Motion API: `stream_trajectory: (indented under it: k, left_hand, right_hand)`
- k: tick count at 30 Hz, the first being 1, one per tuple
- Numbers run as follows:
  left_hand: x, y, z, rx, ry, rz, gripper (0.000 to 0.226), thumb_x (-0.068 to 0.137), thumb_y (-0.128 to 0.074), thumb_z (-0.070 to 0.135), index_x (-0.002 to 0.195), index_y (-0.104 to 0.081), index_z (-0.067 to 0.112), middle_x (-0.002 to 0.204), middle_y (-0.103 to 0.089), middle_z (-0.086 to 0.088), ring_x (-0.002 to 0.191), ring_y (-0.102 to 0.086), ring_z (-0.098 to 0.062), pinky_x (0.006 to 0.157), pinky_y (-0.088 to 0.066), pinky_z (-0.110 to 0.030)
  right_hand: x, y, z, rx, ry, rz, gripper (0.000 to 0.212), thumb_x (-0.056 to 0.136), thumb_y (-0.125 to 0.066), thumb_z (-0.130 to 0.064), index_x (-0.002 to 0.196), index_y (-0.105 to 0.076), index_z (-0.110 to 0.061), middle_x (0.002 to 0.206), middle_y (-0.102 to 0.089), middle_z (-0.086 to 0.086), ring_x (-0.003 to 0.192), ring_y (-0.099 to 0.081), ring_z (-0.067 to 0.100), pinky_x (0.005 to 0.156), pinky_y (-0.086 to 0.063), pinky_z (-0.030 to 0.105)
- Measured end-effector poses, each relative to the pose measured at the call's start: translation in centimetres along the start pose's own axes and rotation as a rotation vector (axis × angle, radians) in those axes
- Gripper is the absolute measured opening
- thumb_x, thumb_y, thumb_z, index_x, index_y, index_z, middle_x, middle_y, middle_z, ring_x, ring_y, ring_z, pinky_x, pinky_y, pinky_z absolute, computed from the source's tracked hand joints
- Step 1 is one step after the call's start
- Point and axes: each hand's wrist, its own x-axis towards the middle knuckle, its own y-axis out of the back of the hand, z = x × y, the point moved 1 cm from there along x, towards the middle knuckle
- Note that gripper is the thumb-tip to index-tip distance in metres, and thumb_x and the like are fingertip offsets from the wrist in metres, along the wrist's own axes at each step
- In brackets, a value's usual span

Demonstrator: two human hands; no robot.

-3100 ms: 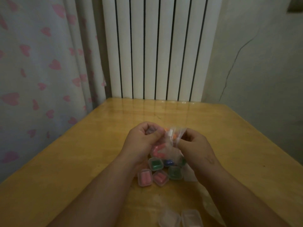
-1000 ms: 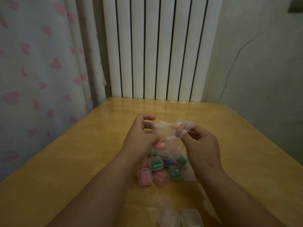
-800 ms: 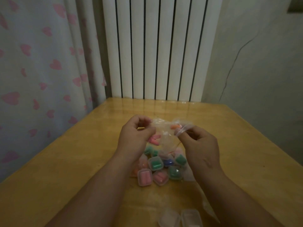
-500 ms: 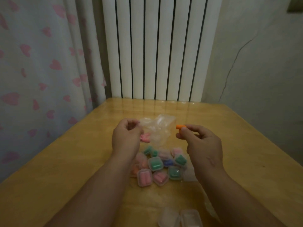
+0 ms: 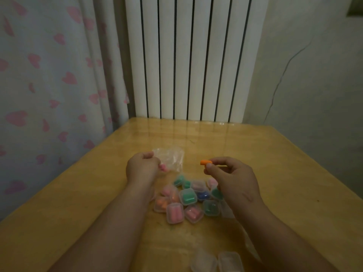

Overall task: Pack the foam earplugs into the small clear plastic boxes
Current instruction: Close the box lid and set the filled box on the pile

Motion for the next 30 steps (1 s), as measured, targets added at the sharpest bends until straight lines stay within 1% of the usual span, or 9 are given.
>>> stream_trajectory:
  k: [3,7,10,12,14,20,25,27,30]
  left_hand:
    - [-0.6,0.0,0.6,0.203,-0.103,-0.006,0.044,0.084,-0.061,0.009,0.127,-0.060,0.016,0.109,-0.065,-0.004,0.087,-0.068,-0.022,0.083,-0.057,-0.040]
    - [-1.5,-0.1,1.4,0.175,-0.152,-0.005,0.042,0.086,-0.063,0.010,0.125,-0.054,0.021,0.115,-0.050,0.002,0.073,-0.056,-0.011,0.073,-0.058,-0.038]
    - [-2.4,-0.1,1.8,0.185,-0.282,-0.004,0.026,0.084,-0.066,0.016,0.103,-0.063,0.032,0.121,-0.050,0.004,0.092,-0.057,-0.015,0.079,-0.058,-0.043]
    - [-3.4,-0.1,2.2,0.209,-0.428,-0.052,0.016,0.084,-0.069,0.021,0.094,-0.067,0.034,0.112,-0.053,0.009,0.101,-0.055,-0.013,0.081,-0.057,-0.042]
    - [-4.7,-0.3,2.6,0.181,-0.545,-0.236,0.011,0.088,-0.068,0.023,0.093,-0.071,0.032,0.099,-0.063,0.014,0.094,-0.060,-0.008,0.076,-0.054,-0.029]
    - [-5.9,-0.5,2.7,0.280,-0.607,-0.491,0.017,0.083,-0.075,0.019,0.084,-0.069,0.034,0.080,-0.066,0.015,0.075,-0.060,0.004,0.062,-0.046,-0.010]
    - [-5.7,-1.0,1.9,0.336,-0.581,-0.524,0.014,0.080,-0.078,0.019,0.079,-0.069,0.031,0.075,-0.067,0.013,0.073,-0.063,0.002,0.063,-0.048,-0.016]
    - [-5.5,-1.1,1.7,0.329,-0.566,-0.518,0.014,0.082,-0.076,0.019,0.078,-0.069,0.031,0.075,-0.067,0.011,0.074,-0.064,-0.002,0.067,-0.054,-0.025]
    - [-5.3,-1.2,1.5,0.265,-0.504,-0.530,0.014,0.084,-0.074,0.016,0.082,-0.068,0.029,0.079,-0.069,0.005,0.079,-0.067,-0.014,0.073,-0.060,-0.039]
  right_hand:
    - [0.0,0.0,0.1,-0.025,0.006,-0.013,0.001,0.087,-0.069,-0.027,0.087,-0.071,-0.028,0.076,-0.073,-0.010,0.069,-0.063,-0.008,0.057,-0.043,0.021]
    - [0.1,0.1,0.2,-0.038,0.013,-0.016,0.006,0.086,-0.070,-0.029,0.090,-0.072,-0.027,0.079,-0.073,-0.009,0.071,-0.063,-0.006,0.060,-0.045,0.023]
    - [0.2,0.0,0.2,-0.049,0.019,-0.027,0.003,0.087,-0.069,-0.028,0.087,-0.071,-0.031,0.081,-0.073,-0.010,0.073,-0.063,-0.005,0.059,-0.044,0.019]
    - [0.2,0.0,0.2,-0.059,0.029,-0.041,0.008,0.087,-0.069,-0.026,0.085,-0.070,-0.034,0.083,-0.072,-0.011,0.077,-0.064,-0.002,0.061,-0.044,0.017]
    - [0.2,0.0,0.3,-0.067,0.038,-0.055,0.010,0.088,-0.069,-0.024,0.085,-0.070,-0.034,0.084,-0.072,-0.010,0.082,-0.065,0.002,0.064,-0.046,0.020]
    - [0.5,0.1,0.4,-0.107,0.079,-0.047,0.007,0.086,-0.069,-0.024,0.085,-0.072,-0.030,0.083,-0.071,-0.009,0.084,-0.064,0.003,0.074,-0.054,0.030]
    - [0.4,0.0,0.3,-0.065,0.079,-0.067,0.009,0.083,-0.074,-0.019,0.089,-0.072,-0.026,0.078,-0.072,-0.006,0.077,-0.066,0.008,0.065,-0.053,0.025]
    - [0.2,-0.1,0.2,0.002,0.035,-0.086,0.020,0.083,-0.074,-0.014,0.098,-0.068,-0.025,0.078,-0.073,-0.002,0.070,-0.067,0.006,0.057,-0.051,0.019]
    - [0.0,0.0,0.1,0.066,-0.003,-0.067,0.027,0.084,-0.072,-0.010,0.106,-0.064,-0.024,0.083,-0.072,0.000,0.072,-0.069,0.007,0.060,-0.056,0.020]
